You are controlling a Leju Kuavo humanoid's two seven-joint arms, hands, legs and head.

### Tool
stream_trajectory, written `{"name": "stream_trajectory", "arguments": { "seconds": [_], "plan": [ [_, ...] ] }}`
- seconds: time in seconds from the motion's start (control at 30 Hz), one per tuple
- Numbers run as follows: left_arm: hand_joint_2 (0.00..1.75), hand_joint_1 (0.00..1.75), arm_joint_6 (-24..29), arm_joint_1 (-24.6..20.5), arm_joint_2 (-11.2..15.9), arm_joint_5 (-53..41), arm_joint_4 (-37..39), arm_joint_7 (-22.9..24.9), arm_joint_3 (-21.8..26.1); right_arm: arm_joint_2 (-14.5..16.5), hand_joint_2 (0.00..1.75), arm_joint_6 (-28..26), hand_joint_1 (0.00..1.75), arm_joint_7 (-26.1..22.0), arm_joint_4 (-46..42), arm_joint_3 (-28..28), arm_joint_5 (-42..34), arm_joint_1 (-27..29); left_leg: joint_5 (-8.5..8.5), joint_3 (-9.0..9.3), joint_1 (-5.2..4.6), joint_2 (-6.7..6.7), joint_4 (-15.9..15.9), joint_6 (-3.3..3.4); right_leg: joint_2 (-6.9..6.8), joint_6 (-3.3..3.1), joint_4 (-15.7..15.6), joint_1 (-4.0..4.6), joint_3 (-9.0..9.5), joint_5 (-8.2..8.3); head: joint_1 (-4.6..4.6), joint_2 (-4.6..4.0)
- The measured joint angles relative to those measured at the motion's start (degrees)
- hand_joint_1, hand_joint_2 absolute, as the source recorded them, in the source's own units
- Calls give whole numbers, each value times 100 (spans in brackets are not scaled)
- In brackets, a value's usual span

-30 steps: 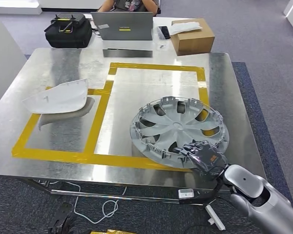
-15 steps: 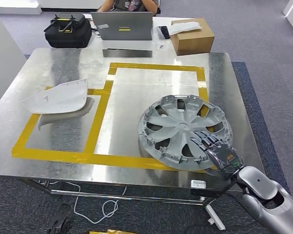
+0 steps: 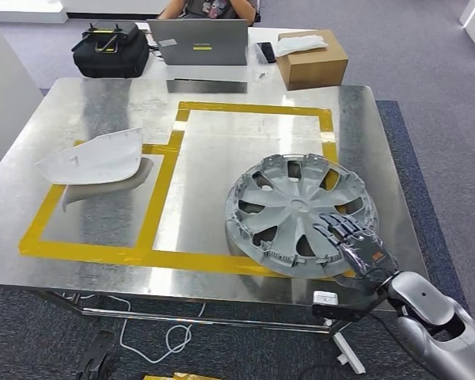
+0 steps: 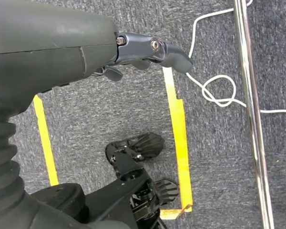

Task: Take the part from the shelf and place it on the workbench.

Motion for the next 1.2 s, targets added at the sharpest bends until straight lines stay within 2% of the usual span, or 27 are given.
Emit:
{"name": "stream_trajectory", "arguments": {
  "seconds": [0.07, 0.23, 0.33, 0.5, 0.6, 0.73, 0.8, 0.83, 0.93, 1.03, 1.13, 1.2],
  "plan": [
    [0, 0, 26, 10, 1, 26, 1, -11, 0, 36, 175, 219, 0, -14, -36, -149, -395, 100, 0, -1, 0, 0, 0, 0, 0, 0, 0, 0, -1, 0, 1, 0],
    [0, 0, 34, 17, 4, 78, 14, -192, 1, 250, 175, 980, 0, -125, -219, -595, -1936, 352, -1, -1, 0, 0, 0, 1, 0, 1, 0, 0, -2, -1, -1, 0],
    [0, 0, 32, 10, 17, 102, 68, -332, 2, 343, 175, 1580, 0, 179, -299, -844, -2828, 448, -1, -2, 0, 0, 0, 0, 1, 1, 0, 0, -2, -1, 1, 0],
    [0, 0, 39, -29, 46, 112, 247, -492, 2, 313, 175, 2451, 0, 734, -290, -1068, -4240, 473, -1, -1, -2, 0, 1, 1, 2, 1, 0, -1, -3, -1, 1, 1],
    [0, 0, 46, -70, 50, 143, 353, -562, 2, 291, 175, 2600, 0, 781, -267, -1194, -5104, 478, -1, -1, -4, 0, 1, 1, 2, 1, -1, -3, -2, -1, 1, -1],
    [0, 0, 73, -80, 49, 181, 450, -639, 2, 299, 175, 2478, 0, 569, -292, -1387, -5544, 536, -2, -2, -5, 0, 2, 2, 2, 1, -1, -4, -2, -1, 0, -1],
    [0, 0, 94, -73, 48, 211, 474, -638, 3, 336, 175, 2256, 0, 446, -396, -1457, -5299, 594, -3, -2, -5, 0, 2, 4, 1, 1, -1, -4, -2, -1, -1, -1],
    [0, 0, 110, -63, 48, 232, 479, -620, 4, 366, 175, 2038, 0, 407, -496, -1484, -4928, 633, -4, -2, -5, 0, 1, 5, 1, 1, -1, -4, -2, -1, -1, 0],
    [0, 0, 156, 60, 39, 303, 414, -482, 51, 527, 175, 1040, 0, 406, -1045, -1543, -3154, 886, -10, 0, -3, 0, 1, 7, 2, 2, -1, -3, -4, -6, -1, 0],
    [0, 0, 191, 415, -73, 313, 33, -141, 232, 770, 175, -136, 0, 520, -1834, -1644, -1670, 1509, -24, 2, -2, -2, 1, 11, -6, 7, -1, -2, -2, -24, -2, -1],
    [0, 0, 178, 909, -297, 163, -601, 225, 546, 1006, 175, -1314, 0, 676, -2541, -1882, -817, 2370, -43, 2, -3, -8, 1, 8, -12, 9, -1, -2, 2, -45, 0, -1],
    [0, 0, 122, 1170, -431, 63, -955, 312, 762, 1154, 87, -1758, 0, 703, -2889, -2077, -617, 2877, -57, 2, -3, -8, 1, 3, -7, 9, -1, -2, 3, -54, 0, 0]
  ]
}}
